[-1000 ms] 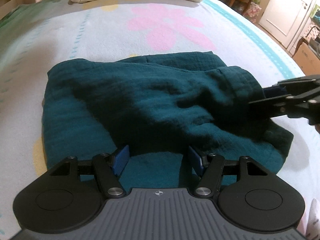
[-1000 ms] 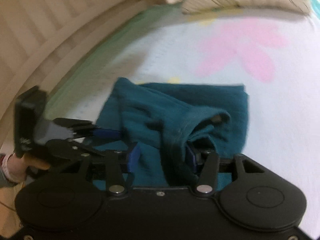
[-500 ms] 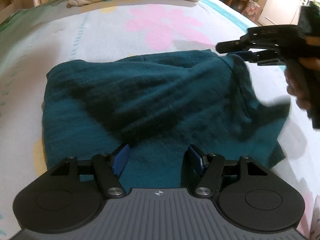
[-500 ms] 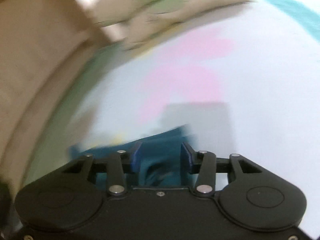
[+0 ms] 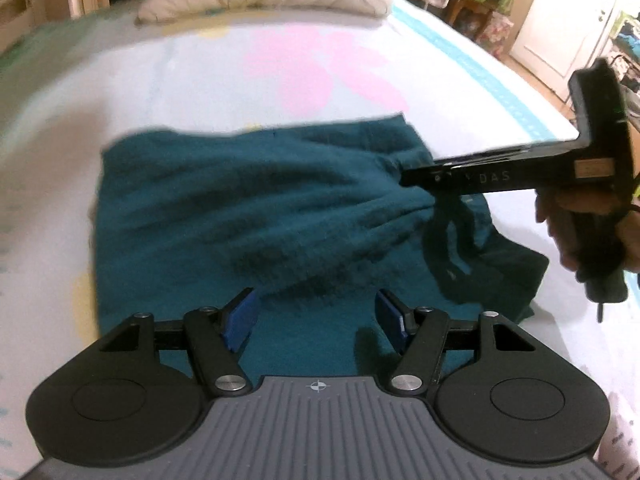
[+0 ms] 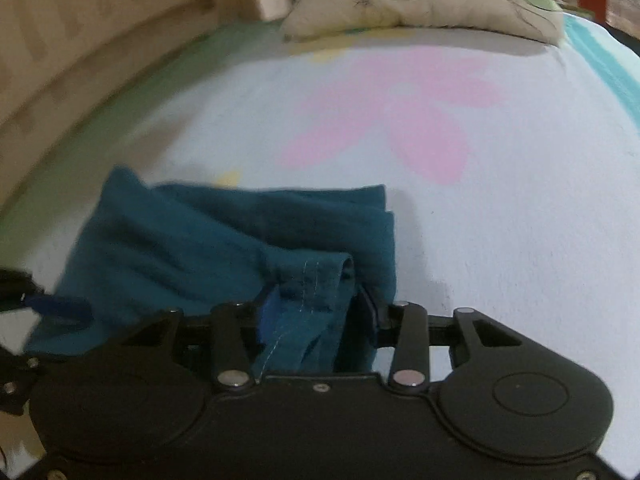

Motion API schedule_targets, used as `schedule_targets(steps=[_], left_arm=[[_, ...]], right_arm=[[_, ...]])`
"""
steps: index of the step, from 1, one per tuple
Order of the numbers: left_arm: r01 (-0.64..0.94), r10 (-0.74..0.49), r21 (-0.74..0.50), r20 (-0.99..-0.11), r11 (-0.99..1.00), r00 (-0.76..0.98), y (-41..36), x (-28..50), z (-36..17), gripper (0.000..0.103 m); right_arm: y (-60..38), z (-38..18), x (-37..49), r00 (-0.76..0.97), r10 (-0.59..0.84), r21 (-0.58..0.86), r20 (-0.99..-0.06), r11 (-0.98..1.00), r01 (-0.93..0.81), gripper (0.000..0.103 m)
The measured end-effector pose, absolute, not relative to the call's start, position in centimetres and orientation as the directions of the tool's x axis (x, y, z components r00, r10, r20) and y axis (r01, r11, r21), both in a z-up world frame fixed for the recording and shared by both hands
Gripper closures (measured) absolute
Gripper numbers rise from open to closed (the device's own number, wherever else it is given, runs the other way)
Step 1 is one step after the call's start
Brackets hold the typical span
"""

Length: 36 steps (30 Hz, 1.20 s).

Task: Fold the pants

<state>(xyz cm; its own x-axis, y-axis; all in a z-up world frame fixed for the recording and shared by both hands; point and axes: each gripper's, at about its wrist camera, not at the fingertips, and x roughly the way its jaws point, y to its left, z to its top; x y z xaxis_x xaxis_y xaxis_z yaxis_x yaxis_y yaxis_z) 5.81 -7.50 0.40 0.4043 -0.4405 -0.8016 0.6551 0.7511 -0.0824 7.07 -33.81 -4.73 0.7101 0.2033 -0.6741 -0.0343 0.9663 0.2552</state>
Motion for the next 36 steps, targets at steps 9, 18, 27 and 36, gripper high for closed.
schedule_targets(steps=[9, 18, 27, 36], left_arm=[[0.530, -0.369, -0.055, -0.778, 0.846, 0.509, -2.6, 8.5, 1.4, 0.040], [0.373, -0.367, -0.202, -0.815, 0.906, 0.449, 1.5, 12.0, -1.0, 0.040], [0.418, -0.403, -0.216, -0.805, 0.882, 0.435, 0.9, 12.6, -1.9, 0.037], [0.457, -0.439, -0.221, -0.777, 0.861, 0.451, -0.8, 13.3, -2.4, 0.026]], right_arm=[[-35.0, -3.9, 5.5, 0.695, 0.222, 0.342, -0.684, 0.939, 0.036, 0.032], [-36.2, -4.5, 4.5, 0.677, 0.307, 0.462, -0.669, 0.885, 0.055, 0.030], [-35.8, -4.1, 3.7, 0.702, 0.275, 0.410, -0.657, 0.912, 0.026, 0.028], [-34.0, -6.3, 5.7, 0.681, 0.382, 0.453, -0.625, 0.888, -0.083, 0.001]])
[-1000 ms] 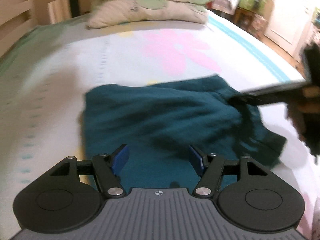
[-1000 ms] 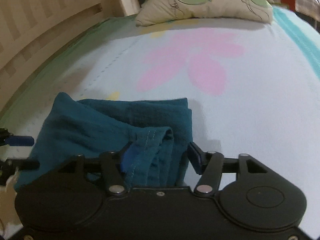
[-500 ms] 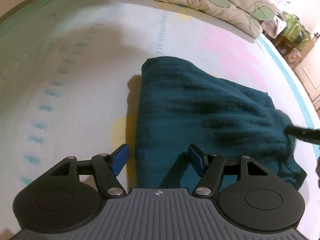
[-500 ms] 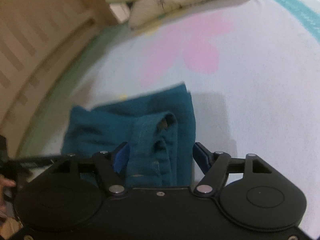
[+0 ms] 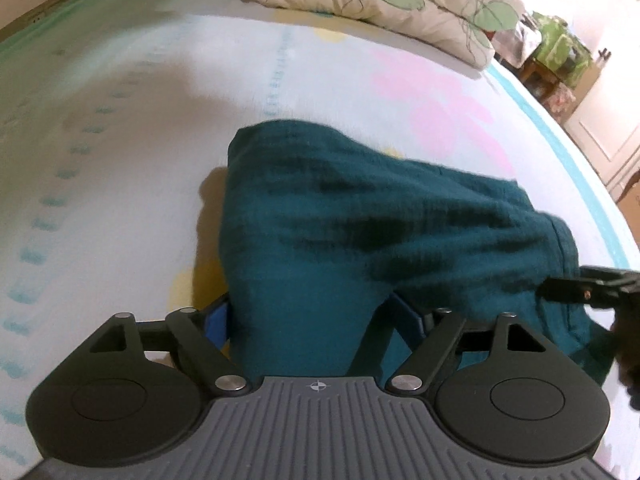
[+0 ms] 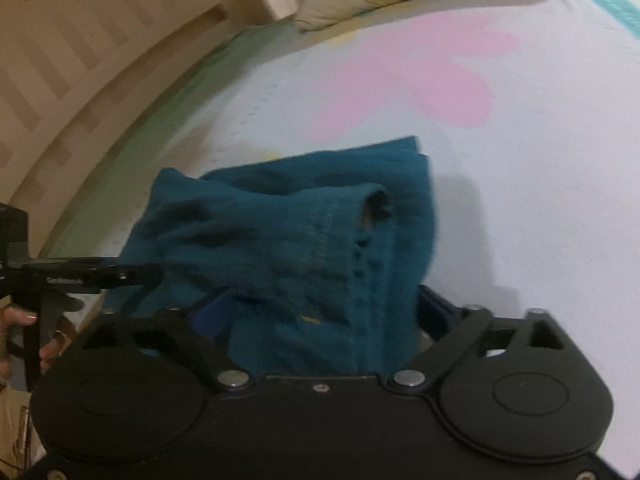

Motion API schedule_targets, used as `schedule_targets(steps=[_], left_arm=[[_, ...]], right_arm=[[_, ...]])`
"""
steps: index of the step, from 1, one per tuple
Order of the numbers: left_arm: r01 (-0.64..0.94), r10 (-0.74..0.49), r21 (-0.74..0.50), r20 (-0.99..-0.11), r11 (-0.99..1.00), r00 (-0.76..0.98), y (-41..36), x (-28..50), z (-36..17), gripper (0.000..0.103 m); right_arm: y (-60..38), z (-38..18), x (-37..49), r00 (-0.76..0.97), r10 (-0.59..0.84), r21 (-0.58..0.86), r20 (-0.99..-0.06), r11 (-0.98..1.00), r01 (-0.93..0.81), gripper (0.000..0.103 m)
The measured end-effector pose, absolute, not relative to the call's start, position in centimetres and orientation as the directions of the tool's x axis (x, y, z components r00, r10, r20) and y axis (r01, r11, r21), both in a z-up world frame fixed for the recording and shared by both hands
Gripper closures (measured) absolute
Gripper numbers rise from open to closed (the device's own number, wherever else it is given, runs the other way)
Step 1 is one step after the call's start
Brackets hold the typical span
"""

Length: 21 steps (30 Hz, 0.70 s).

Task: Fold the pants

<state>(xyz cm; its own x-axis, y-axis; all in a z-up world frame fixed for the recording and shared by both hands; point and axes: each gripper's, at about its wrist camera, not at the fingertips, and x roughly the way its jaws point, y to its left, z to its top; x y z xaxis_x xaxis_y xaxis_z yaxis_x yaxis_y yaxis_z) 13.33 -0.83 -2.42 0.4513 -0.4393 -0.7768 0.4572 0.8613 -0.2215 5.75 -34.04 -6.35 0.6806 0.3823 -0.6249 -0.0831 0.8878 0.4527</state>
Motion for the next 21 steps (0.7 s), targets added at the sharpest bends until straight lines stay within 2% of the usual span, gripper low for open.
schedule_targets(steps=[5, 6, 7, 8, 10, 13, 15, 21], left_arm=[[0.450, -0.453, -0.242, -0.768, 0.859, 0.452, -1.4, 14.3, -2.4, 0.026], [0.448, -0.455, -0.247, -0.769, 0.859, 0.449, -1.4, 14.4, -2.4, 0.026], [0.445, -0.456, -0.251, -0.771, 0.860, 0.445, -1.4, 14.5, -2.3, 0.027], [0.439, -0.454, -0.254, -0.771, 0.862, 0.446, -1.4, 14.6, -2.2, 0.030], [0.416, -0.450, -0.262, -0.764, 0.871, 0.462, -1.1, 14.4, -1.9, 0.065], [0.389, -0.430, -0.247, -0.748, 0.888, 0.506, -1.1, 13.6, -1.2, 0.086], [0.407, -0.423, -0.215, -0.728, 0.888, 0.540, -1.8, 12.8, -0.2, 0.091], [0.502, -0.472, -0.166, -0.666, 0.849, 0.578, -5.1, 13.2, 3.1, 0.091]], right_arm=[[-34.1, -6.4, 7.3, 0.694, 0.417, 0.499, -0.588, 0.861, -0.095, 0.001], [-34.3, -6.4, 7.4, 0.696, 0.425, 0.519, -0.578, 0.850, -0.088, 0.006], [-34.6, -6.3, 7.4, 0.699, 0.425, 0.537, -0.575, 0.841, -0.070, 0.021], [-34.9, -6.3, 7.4, 0.700, 0.413, 0.539, -0.582, 0.841, -0.049, 0.030], [-35.5, -6.2, 7.1, 0.695, 0.422, 0.557, -0.582, 0.830, -0.038, 0.043], [-35.2, -5.3, 6.3, 0.697, 0.425, 0.546, -0.577, 0.836, -0.057, 0.052], [-35.0, -4.3, 5.7, 0.713, 0.417, 0.542, -0.564, 0.838, -0.062, 0.055], [-36.1, -1.3, 5.3, 0.752, 0.395, 0.524, -0.528, 0.848, -0.077, 0.056]])
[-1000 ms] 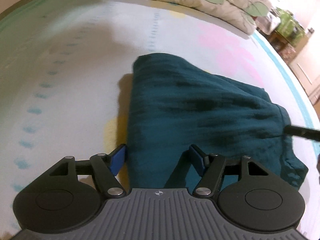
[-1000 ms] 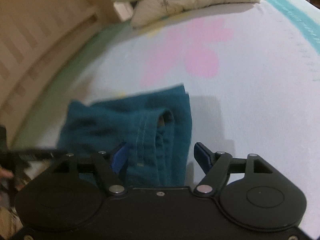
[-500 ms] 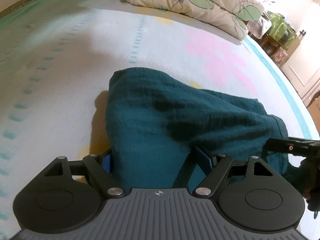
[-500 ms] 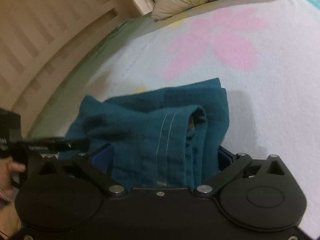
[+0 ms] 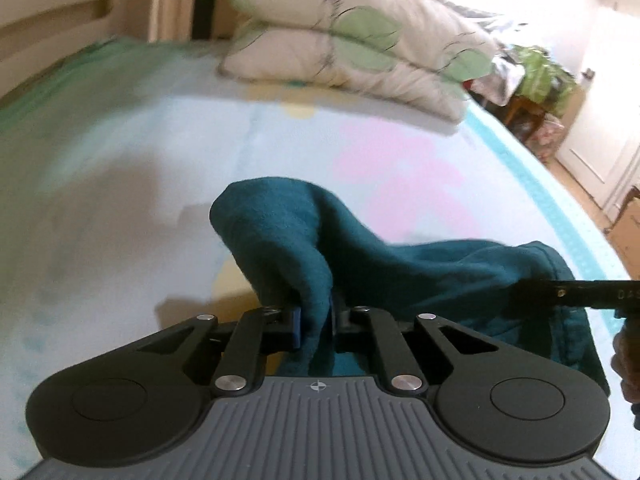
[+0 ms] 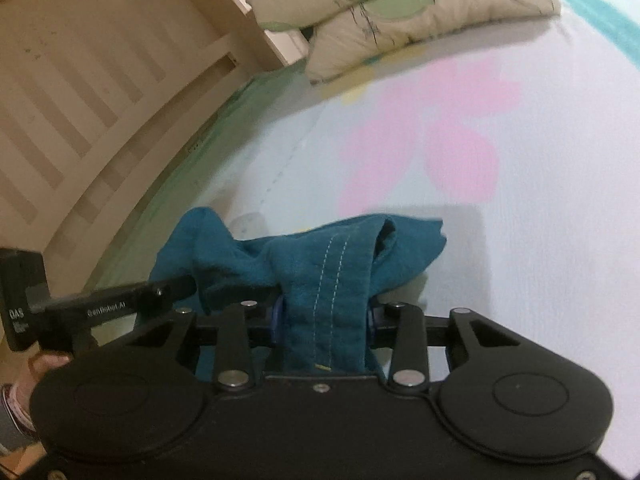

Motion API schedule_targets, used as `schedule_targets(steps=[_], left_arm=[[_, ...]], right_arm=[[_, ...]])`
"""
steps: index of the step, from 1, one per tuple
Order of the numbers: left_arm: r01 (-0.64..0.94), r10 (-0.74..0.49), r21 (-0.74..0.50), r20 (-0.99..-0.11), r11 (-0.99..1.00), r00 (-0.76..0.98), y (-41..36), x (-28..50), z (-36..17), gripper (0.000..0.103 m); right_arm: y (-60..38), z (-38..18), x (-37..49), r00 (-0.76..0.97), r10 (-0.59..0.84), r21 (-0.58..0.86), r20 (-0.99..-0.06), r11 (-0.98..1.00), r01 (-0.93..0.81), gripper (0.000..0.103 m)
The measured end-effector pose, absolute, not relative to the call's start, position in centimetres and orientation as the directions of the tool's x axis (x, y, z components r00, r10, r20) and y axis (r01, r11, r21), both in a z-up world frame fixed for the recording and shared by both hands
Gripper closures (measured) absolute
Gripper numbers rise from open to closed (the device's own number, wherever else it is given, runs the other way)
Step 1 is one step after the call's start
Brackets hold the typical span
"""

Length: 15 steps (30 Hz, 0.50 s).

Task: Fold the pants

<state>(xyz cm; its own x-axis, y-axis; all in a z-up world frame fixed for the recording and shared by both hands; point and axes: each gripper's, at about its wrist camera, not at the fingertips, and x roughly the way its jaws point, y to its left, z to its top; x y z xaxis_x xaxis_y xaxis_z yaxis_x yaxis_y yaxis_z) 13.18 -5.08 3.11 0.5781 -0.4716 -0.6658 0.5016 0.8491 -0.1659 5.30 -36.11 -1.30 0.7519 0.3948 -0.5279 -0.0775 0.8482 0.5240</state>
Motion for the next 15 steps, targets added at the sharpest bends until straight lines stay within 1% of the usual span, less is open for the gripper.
schedule_targets(steps=[7, 8, 9, 10, 11, 13, 15], left_arm=[[0.574, -0.538, -0.163, -0.615, 0.802, 0.576, -9.9, 17.3, 5.8, 0.091], [0.579, -0.537, -0.163, -0.625, 0.799, 0.566, -10.7, 18.0, 5.7, 0.091], [0.577, -0.523, -0.155, -0.649, 0.802, 0.552, -11.5, 18.9, 5.3, 0.090], [0.560, -0.489, -0.137, -0.679, 0.817, 0.547, -12.1, 19.9, 4.7, 0.084], [0.535, -0.455, -0.127, -0.706, 0.835, 0.542, -12.3, 20.7, 4.1, 0.082], [0.473, -0.391, -0.112, -0.741, 0.874, 0.546, -12.5, 22.0, 2.9, 0.083], [0.461, -0.361, -0.078, -0.740, 0.884, 0.568, -12.3, 21.7, 2.8, 0.083]], right_arm=[[-39.7, 2.0, 8.2, 0.834, 0.279, 0.456, -0.476, 0.889, -0.038, 0.056], [-40.2, 2.0, 9.1, 0.833, 0.260, 0.436, -0.487, 0.900, -0.026, 0.055], [-40.8, 1.8, 10.0, 0.825, 0.240, 0.419, -0.511, 0.908, -0.005, 0.049], [-41.9, 1.3, 11.2, 0.803, 0.215, 0.404, -0.555, 0.914, 0.034, 0.042], [-42.6, 0.5, 12.2, 0.781, 0.190, 0.395, -0.594, 0.915, 0.078, 0.041], [-44.0, -0.9, 12.8, 0.750, 0.143, 0.402, -0.646, 0.899, 0.174, 0.040], [-44.8, -0.9, 12.0, 0.760, 0.074, 0.392, -0.646, 0.886, 0.247, 0.041]])
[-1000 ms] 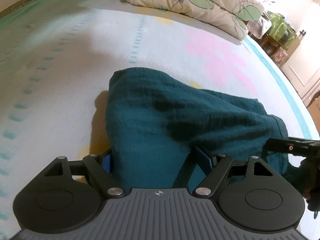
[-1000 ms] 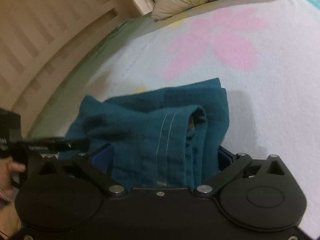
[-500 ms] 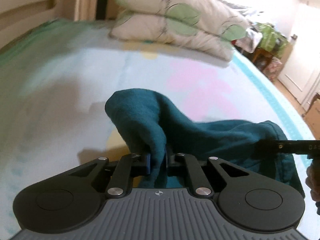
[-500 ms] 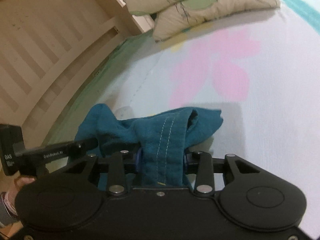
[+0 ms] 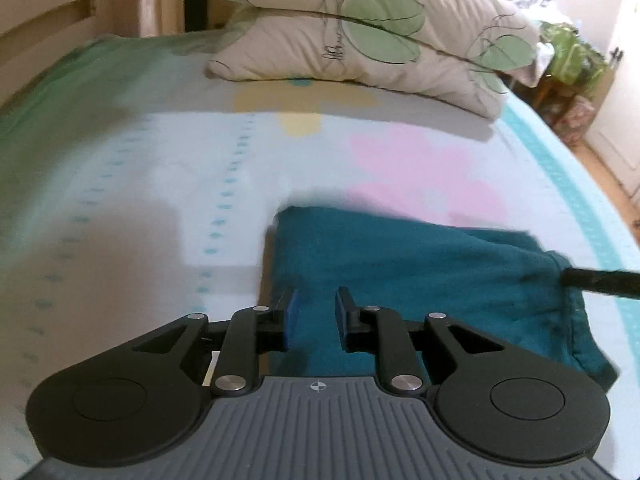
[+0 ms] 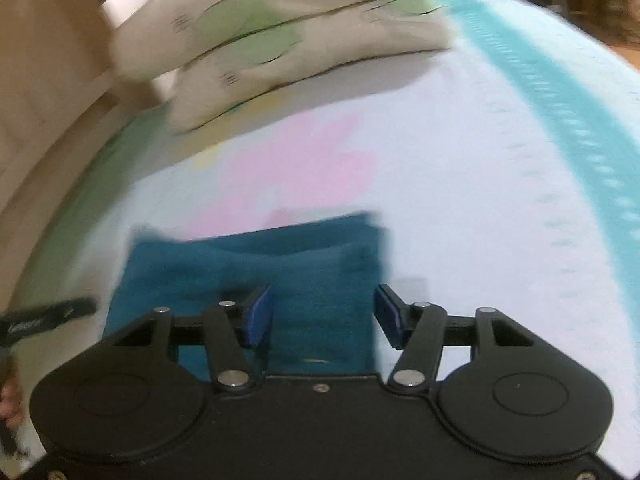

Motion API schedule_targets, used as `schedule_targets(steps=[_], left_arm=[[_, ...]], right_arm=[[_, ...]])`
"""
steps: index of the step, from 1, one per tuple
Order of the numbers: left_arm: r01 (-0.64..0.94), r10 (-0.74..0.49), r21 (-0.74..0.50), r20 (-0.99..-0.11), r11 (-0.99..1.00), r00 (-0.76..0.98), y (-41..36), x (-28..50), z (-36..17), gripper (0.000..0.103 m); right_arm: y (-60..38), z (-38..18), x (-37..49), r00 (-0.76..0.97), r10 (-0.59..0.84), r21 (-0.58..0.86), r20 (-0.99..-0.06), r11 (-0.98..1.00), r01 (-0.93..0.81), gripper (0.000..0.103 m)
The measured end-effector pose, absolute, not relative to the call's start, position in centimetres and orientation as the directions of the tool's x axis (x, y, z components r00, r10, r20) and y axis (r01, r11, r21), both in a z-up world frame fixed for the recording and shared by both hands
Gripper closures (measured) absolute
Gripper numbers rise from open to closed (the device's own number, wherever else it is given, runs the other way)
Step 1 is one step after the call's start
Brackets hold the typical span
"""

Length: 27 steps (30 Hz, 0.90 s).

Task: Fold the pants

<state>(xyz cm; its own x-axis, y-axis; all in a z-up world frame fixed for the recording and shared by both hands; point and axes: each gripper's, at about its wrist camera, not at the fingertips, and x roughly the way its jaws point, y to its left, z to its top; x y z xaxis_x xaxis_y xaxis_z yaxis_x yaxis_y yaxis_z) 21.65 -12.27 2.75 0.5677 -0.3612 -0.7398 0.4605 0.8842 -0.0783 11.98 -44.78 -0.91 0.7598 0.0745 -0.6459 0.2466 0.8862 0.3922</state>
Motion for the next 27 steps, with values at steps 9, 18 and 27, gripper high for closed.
schedule_targets(steps=[9, 18, 27], left_arm=[[0.643, -0.453, 0.012, -0.700, 0.766, 0.553, -14.6, 14.6, 2.8, 0.083], [0.677, -0.403, 0.037, -0.778, 0.735, 0.481, -14.2, 12.3, -2.5, 0.083], [0.675, -0.412, 0.030, -0.772, 0.737, 0.485, -14.0, 11.9, -2.7, 0.083]], right_arm=[[-39.4, 0.5, 5.2, 0.846, 0.133, 0.291, -0.516, 0.956, 0.027, 0.062], [-36.1, -3.7, 3.9, 0.713, 0.175, 0.217, -0.679, 0.976, -0.033, 0.080], [-39.0, 0.3, 7.3, 0.824, 0.103, 0.216, -0.557, 0.976, 0.023, 0.057]])
